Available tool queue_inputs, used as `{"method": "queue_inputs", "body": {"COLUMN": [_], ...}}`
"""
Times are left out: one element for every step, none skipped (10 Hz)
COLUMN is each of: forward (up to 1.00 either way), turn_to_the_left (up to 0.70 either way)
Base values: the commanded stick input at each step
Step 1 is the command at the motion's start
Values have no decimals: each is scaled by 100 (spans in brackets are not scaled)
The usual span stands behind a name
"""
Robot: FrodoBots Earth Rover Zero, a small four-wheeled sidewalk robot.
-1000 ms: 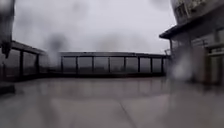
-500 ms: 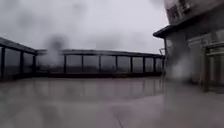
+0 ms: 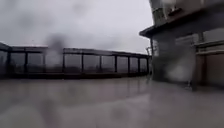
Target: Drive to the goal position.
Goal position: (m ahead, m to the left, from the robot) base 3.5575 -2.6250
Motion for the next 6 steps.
{"method": "queue_inputs", "body": {"forward": [70, 70, 70, 70, 70, 70], "turn_to_the_left": [0, 0, 0, 0, 0, 18]}}
